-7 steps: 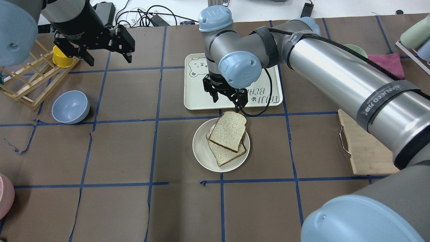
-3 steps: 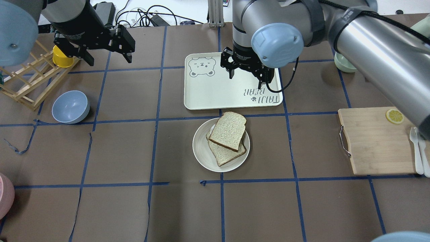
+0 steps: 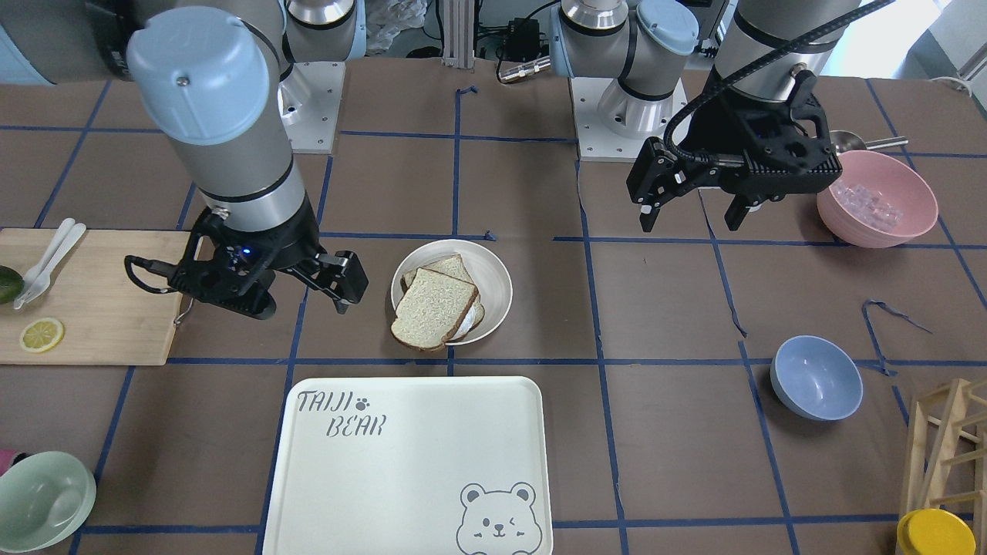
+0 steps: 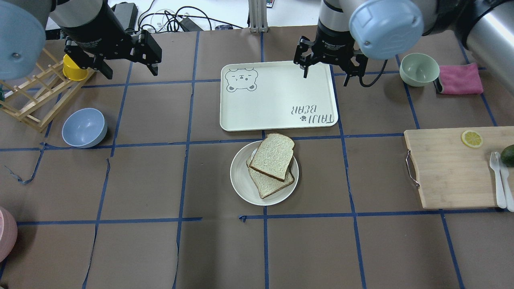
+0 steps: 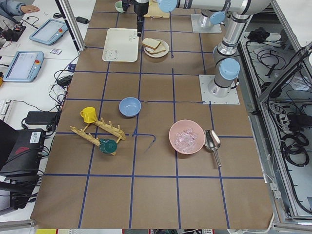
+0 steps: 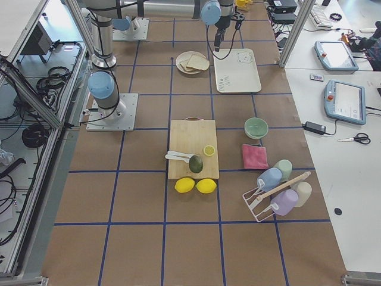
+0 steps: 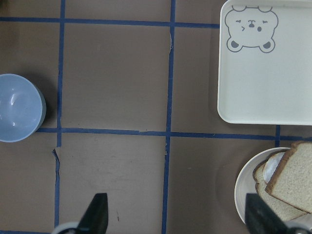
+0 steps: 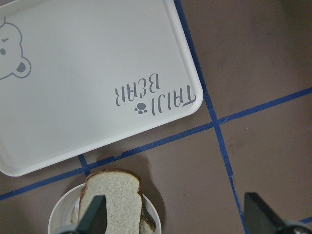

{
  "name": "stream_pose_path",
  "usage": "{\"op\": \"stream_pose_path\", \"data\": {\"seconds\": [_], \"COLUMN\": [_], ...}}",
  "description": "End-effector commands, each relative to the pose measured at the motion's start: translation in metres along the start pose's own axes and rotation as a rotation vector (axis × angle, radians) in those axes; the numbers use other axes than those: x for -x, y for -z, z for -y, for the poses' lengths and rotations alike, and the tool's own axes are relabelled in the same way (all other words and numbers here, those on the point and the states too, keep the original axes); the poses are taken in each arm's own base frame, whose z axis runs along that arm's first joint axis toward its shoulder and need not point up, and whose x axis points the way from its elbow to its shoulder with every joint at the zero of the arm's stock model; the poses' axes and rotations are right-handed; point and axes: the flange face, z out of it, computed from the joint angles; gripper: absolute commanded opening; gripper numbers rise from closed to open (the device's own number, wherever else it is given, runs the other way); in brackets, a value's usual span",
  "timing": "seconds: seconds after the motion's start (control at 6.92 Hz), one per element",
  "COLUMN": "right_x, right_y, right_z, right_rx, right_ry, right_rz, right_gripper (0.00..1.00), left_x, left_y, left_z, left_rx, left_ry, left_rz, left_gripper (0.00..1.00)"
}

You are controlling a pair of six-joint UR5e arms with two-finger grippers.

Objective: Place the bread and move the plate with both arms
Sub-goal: 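Raise the right gripper and withdraw it away from the plate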

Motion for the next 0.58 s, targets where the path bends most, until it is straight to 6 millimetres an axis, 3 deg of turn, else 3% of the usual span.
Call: {"op": "stream_pose_path", "data": {"seconds": [0.0,0.43], "right_x": [-0.052,-0.098], "right_y": [0.021,0.038], "right_z": [0.014,0.02], "right_rx": [0.01,0.013], "right_ry": [0.03,0.141], "right_rz": [-0.007,-0.022], "right_gripper": [1.0,1.0], "left_x": [0.0,-0.003], "left_y": [0.0,-0.008], "left_z": [0.0,-0.006], "left_rx": [0.001,0.019], "left_ry": [0.0,-0.005], "left_rz": [0.0,-0.003], "left_gripper": [1.0,1.0]}}
